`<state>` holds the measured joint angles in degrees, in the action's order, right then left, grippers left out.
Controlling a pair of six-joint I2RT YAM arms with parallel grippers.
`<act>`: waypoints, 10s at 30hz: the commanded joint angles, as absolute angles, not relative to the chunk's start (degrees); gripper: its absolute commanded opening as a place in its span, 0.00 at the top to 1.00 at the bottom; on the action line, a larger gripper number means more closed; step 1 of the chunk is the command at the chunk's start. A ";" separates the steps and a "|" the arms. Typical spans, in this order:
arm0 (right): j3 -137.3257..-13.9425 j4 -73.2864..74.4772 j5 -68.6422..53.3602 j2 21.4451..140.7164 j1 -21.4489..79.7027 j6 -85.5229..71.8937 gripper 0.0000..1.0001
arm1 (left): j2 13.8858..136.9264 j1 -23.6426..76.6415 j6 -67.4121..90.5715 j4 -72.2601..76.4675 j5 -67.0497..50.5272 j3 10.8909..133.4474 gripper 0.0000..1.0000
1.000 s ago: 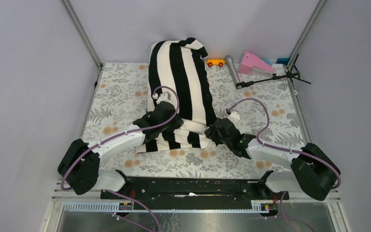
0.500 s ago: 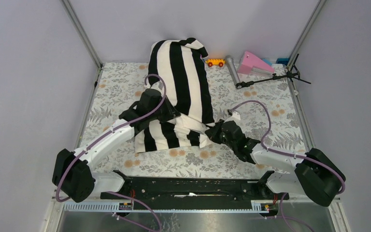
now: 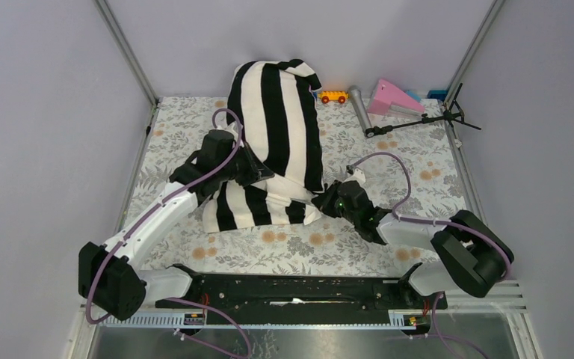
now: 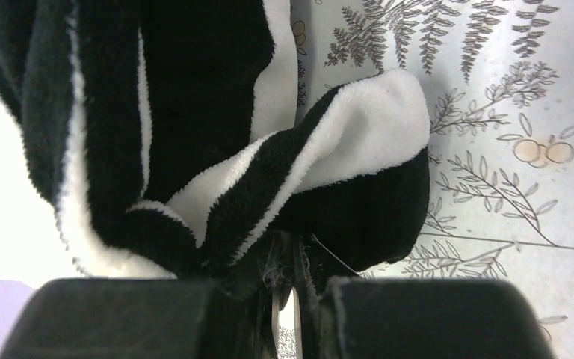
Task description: Remove the pillowcase from the pillow
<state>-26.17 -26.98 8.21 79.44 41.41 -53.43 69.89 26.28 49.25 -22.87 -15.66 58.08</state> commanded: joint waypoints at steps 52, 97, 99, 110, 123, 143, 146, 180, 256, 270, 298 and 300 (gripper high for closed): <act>-21.15 -20.76 -2.22 62.65 37.96 -40.29 0.96 | 93.19 51.14 39.22 -27.22 22.69 68.14 0.01; -22.68 -25.11 -19.31 54.68 37.14 -31.18 0.14 | 71.92 38.65 34.06 -24.26 -7.47 68.96 1.00; -22.47 -28.09 -22.23 53.74 37.16 -30.78 0.09 | 71.63 38.67 34.26 -23.70 -7.43 68.88 1.00; -27.30 -25.64 -12.76 56.08 37.18 -34.82 0.01 | 70.42 38.63 34.61 -23.56 -7.37 68.75 1.00; -30.13 -19.53 -3.65 62.02 37.17 -39.48 0.04 | 69.16 38.67 34.72 -23.55 -8.30 68.89 1.00; -33.26 -13.36 0.81 79.01 35.50 -37.15 0.04 | 67.80 37.59 34.97 -22.01 -10.08 68.51 1.00; -33.39 -11.89 -1.53 74.13 35.46 -32.93 0.03 | 68.76 37.00 34.98 -20.91 -10.17 67.74 1.00; -36.44 -6.76 4.17 62.21 35.50 -59.24 0.05 | 86.26 34.98 49.92 4.70 -16.08 74.69 1.00; -38.77 -30.25 -23.81 71.56 29.79 -35.04 1.00 | 59.88 61.53 31.74 -27.88 16.43 60.08 0.18; -37.20 -27.95 -22.06 67.34 29.78 -35.53 1.00 | 78.39 64.16 15.55 -21.78 32.80 68.34 0.01; -23.78 -7.04 11.47 65.40 29.07 -39.44 1.00 | 72.03 42.12 28.38 -14.52 -3.44 71.55 1.00; -23.65 -7.03 10.96 66.81 28.79 -39.73 1.00 | 69.68 40.01 31.61 -12.50 -9.48 71.51 1.00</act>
<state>-24.99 -15.09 1.34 64.12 30.00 -40.01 78.52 44.93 24.84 -19.92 3.57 66.06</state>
